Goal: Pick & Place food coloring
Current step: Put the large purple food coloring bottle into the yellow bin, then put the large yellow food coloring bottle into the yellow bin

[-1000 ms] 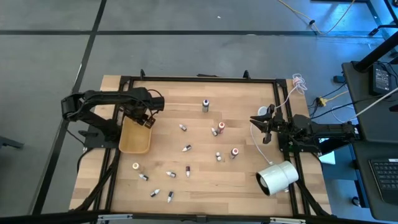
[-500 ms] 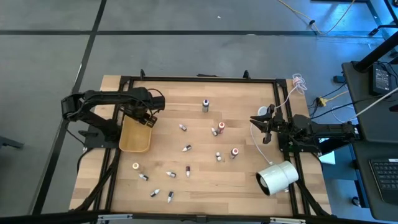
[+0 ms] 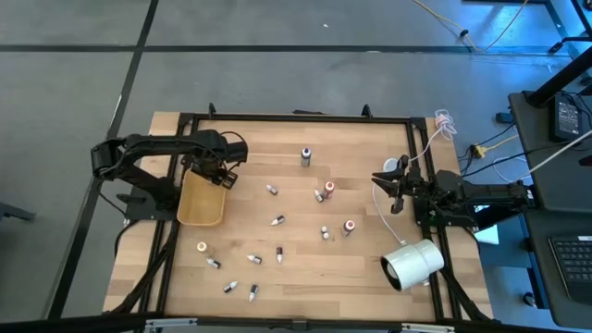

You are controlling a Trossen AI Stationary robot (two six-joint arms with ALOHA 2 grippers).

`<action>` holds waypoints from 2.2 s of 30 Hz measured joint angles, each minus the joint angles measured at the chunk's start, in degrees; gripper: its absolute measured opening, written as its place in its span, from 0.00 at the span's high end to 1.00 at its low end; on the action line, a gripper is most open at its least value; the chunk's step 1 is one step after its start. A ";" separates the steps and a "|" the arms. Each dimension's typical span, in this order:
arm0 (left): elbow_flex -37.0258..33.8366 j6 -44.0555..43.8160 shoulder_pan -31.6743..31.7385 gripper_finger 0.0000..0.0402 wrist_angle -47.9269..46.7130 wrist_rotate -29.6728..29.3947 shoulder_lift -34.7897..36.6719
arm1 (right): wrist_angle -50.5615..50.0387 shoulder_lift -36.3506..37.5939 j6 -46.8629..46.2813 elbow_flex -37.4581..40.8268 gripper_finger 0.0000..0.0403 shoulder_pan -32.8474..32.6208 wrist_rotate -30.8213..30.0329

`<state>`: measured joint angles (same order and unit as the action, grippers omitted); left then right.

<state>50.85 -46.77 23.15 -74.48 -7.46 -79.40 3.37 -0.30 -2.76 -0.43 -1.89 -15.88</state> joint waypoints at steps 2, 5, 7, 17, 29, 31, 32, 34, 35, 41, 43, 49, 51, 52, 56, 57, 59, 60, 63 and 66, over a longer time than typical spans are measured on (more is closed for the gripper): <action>0.00 0.04 -0.02 0.58 0.01 0.03 0.00 | 0.00 0.00 0.00 0.00 0.81 0.00 0.00; 0.00 1.01 0.01 0.58 0.76 0.72 0.00 | -0.01 0.00 0.00 0.00 0.81 0.00 0.00; 0.00 2.00 -0.02 0.58 2.29 2.32 0.00 | -0.01 0.00 0.00 0.01 0.81 0.00 0.00; 0.00 4.56 -0.61 0.58 7.81 4.52 0.00 | 0.01 0.00 0.00 0.01 0.81 0.00 0.00; 0.00 3.46 -0.61 0.58 7.92 4.02 0.00 | -0.01 0.00 0.00 0.01 0.81 0.00 0.00; 0.00 3.50 -0.61 0.56 7.92 4.02 0.00 | 0.00 0.00 0.00 0.00 0.81 0.00 0.00; 0.00 3.53 -0.61 0.55 7.92 4.04 0.00 | -0.01 -0.01 0.00 0.00 0.81 0.00 0.00; 0.00 3.51 -0.61 0.52 7.90 4.04 0.00 | 0.00 0.00 0.00 0.01 0.81 0.00 0.00; 0.00 3.49 -0.58 0.50 7.90 4.07 0.00 | 0.01 -0.01 0.00 0.00 0.81 0.00 0.00; 0.14 5.23 -0.54 0.39 7.28 4.15 0.00 | -0.01 0.00 0.00 0.00 0.81 0.00 0.00; 1.27 6.10 -0.54 0.38 5.07 4.01 0.19 | 0.01 0.00 0.00 0.00 0.81 0.00 0.00; 7.70 5.70 -0.63 0.38 -3.25 1.13 3.52 | -0.01 0.00 -0.01 0.02 0.81 0.00 0.00; 10.20 5.61 -1.13 0.38 -5.27 -0.08 5.51 | -0.01 -0.01 -0.01 0.00 0.81 0.00 0.00; 11.34 6.15 -1.62 0.38 -5.50 -0.62 6.65 | 0.00 -0.01 -0.02 0.00 0.81 0.00 0.00; 13.20 13.85 -6.45 0.38 -3.47 -0.49 12.42 | 0.00 -0.02 -0.02 0.01 0.81 0.00 0.00; 13.20 15.70 -8.39 0.38 -2.48 -0.32 13.67 | -0.01 -0.02 -0.02 0.00 0.81 0.00 0.00; 13.20 18.24 -13.28 0.38 -1.63 0.80 15.88 | 0.01 -0.02 -0.02 0.02 0.81 0.00 0.00; 13.20 18.47 -16.01 0.38 -1.60 2.54 16.70 | -0.01 -0.02 -0.02 0.00 0.81 0.00 0.00; 13.20 19.01 -25.14 0.38 -0.17 7.87 17.60 | -0.01 -0.02 -0.02 0.01 0.81 -0.02 0.00; 13.20 22.25 -35.22 0.38 1.72 10.21 16.87 | -0.02 -0.02 -0.02 0.00 0.81 -0.02 0.00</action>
<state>64.05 -24.52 -12.06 -72.76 2.74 -62.52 3.35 -0.32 -2.79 -0.43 -1.91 -15.88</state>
